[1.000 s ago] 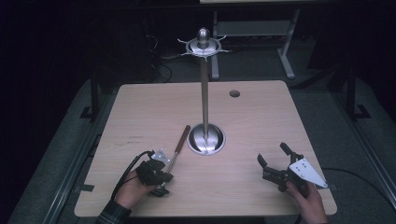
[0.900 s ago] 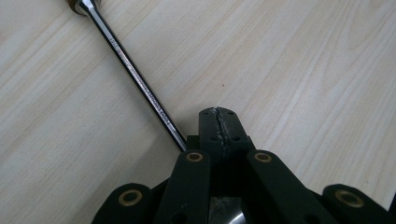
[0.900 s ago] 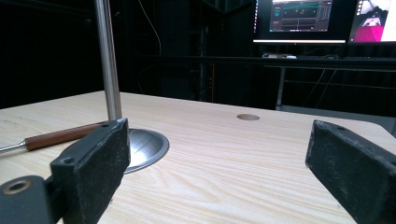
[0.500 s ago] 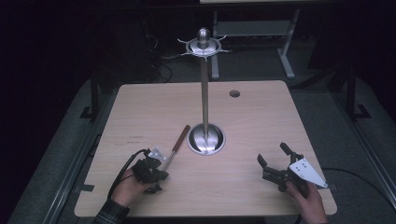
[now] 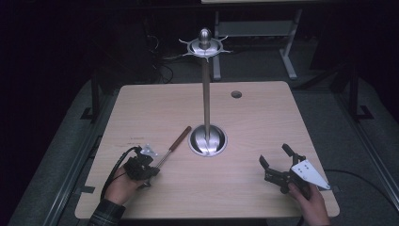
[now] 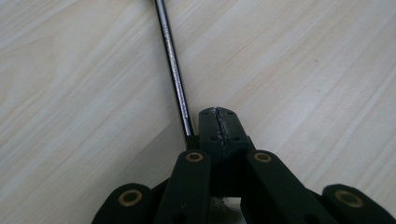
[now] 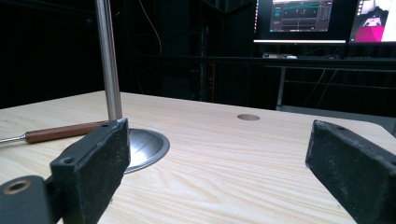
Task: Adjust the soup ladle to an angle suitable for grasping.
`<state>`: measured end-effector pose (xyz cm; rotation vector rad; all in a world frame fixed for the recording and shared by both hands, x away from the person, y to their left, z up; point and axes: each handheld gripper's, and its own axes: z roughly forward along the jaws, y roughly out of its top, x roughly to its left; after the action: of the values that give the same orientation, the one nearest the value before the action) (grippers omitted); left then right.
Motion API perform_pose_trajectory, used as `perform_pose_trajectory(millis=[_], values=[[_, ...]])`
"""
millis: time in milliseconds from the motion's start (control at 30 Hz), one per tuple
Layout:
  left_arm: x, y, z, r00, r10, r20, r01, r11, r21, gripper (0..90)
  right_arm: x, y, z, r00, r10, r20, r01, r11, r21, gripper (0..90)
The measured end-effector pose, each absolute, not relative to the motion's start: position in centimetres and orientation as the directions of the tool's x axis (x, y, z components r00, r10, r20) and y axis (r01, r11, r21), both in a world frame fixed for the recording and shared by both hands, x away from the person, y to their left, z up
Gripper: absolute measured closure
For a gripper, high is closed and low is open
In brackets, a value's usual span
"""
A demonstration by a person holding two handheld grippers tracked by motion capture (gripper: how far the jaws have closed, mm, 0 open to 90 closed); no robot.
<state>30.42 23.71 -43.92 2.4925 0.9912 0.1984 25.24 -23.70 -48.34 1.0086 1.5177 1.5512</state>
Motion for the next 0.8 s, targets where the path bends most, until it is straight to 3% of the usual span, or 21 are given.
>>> perform_pose_trajectory(millis=[367, 800], values=[[30.8, 24.6, -43.7, 0.711, 0.702, 0.041, 0.617, -0.651, 0.442, 89.9, 25.2, -23.7, -48.3, -0.425, 0.904, 0.041, 0.022, -0.035, 0.999, 6.0], [31.2, 25.8, -43.7, 0.675, 0.735, 0.055, 0.640, -0.621, 0.453, 89.9, 25.2, -23.7, -48.3, -0.425, 0.904, 0.043, 0.023, -0.037, 0.999, 6.0]])
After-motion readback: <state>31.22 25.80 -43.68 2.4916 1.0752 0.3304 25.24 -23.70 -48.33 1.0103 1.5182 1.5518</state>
